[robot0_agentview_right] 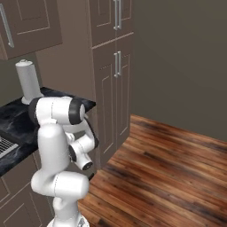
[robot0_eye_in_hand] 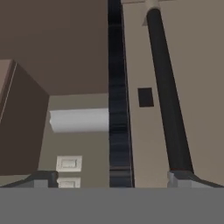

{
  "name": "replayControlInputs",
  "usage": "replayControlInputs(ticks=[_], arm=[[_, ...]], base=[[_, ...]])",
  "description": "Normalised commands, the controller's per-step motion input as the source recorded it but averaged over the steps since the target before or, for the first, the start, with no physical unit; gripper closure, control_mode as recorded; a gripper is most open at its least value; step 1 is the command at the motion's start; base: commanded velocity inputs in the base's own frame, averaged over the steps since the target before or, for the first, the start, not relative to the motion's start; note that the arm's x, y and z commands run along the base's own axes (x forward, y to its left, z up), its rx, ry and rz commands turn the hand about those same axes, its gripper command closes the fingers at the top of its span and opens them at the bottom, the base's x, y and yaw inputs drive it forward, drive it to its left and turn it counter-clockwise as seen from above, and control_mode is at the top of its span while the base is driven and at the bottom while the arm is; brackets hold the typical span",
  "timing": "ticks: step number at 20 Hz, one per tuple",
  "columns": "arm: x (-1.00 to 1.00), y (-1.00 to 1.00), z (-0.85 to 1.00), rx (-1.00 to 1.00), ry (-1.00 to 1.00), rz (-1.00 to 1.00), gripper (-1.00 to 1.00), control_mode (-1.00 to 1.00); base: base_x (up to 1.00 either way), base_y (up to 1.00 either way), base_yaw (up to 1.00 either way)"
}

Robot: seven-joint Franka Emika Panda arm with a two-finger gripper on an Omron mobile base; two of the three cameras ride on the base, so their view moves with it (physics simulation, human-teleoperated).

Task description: Open the dishwasher door and pull out the top rack.

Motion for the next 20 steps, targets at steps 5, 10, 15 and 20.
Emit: replayControlInputs(ticks=[5, 10, 15, 20], arm=[[0.26, 0.17, -0.15, 0.00, 0.00, -0.01, -1.00, -1.00], [0.29, 0.12, -0.21, 0.00, 0.00, 0.00, -1.00, -1.00], [0.28, 0.11, -0.22, 0.00, 0.00, 0.00, -1.00, -1.00], [0.22, 0.10, -0.18, 0.01, 0.00, 0.00, -1.00, -1.00]], base=[[0.00, 0.00, 0.00], [0.00, 0.00, 0.00], [0.00, 0.00, 0.00], [0.00, 0.00, 0.00]])
